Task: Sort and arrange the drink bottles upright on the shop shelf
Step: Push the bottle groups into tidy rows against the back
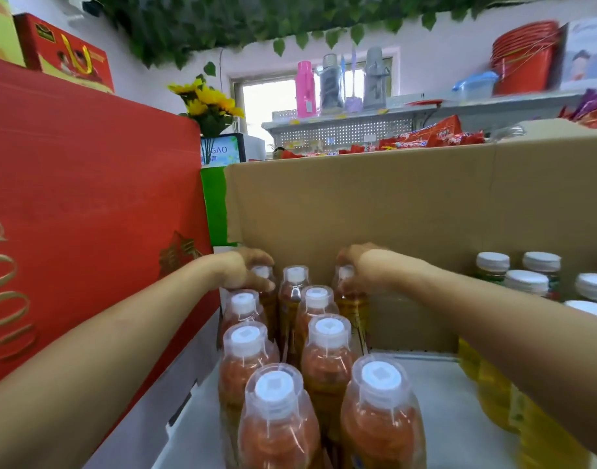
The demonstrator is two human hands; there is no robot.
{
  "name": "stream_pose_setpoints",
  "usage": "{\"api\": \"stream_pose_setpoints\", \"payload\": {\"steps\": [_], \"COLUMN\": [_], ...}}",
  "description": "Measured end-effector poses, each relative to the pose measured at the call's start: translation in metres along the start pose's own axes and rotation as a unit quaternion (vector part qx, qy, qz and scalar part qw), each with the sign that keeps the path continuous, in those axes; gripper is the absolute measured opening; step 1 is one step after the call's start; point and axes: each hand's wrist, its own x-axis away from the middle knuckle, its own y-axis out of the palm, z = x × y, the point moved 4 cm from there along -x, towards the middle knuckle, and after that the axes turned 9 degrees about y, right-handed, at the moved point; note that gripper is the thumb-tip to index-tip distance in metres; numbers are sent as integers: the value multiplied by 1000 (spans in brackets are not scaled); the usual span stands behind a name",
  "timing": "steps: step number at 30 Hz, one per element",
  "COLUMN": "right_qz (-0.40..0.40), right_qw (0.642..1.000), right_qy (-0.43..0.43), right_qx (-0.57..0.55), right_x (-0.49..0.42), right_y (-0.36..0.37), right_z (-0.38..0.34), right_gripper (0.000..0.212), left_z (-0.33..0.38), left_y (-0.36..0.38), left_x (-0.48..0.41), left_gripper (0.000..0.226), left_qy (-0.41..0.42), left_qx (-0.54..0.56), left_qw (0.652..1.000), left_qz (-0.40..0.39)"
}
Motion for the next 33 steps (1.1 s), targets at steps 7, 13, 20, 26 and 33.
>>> {"api": "stream_pose_setpoints", "payload": {"steps": [7,13,20,26,33], "right_qz": [14,32,-32,-37,-50], "right_qw": [996,997,992,993,968], "right_qy": [59,45,-123,-106,-185], "right_qx": [-59,49,4,-25,-164], "right_x": [13,8,-20,-25,26], "right_y": [-12,-15,6,9,-11], "right_z": [24,14,-33,-10,-20], "right_gripper": [37,34,48,47,44], "left_z": [3,15,30,42,47], "left_y": [1,8,9,19,-10], "left_x": [-6,-2,-6,-14,31], "left_gripper": [51,47,45,47,71], "left_qy": [31,35,41,62,-4], "left_qx": [7,49,44,35,-74], "left_qw": [999,998,998,997,995], "left_qz": [19,6,3,-14,-63]}}
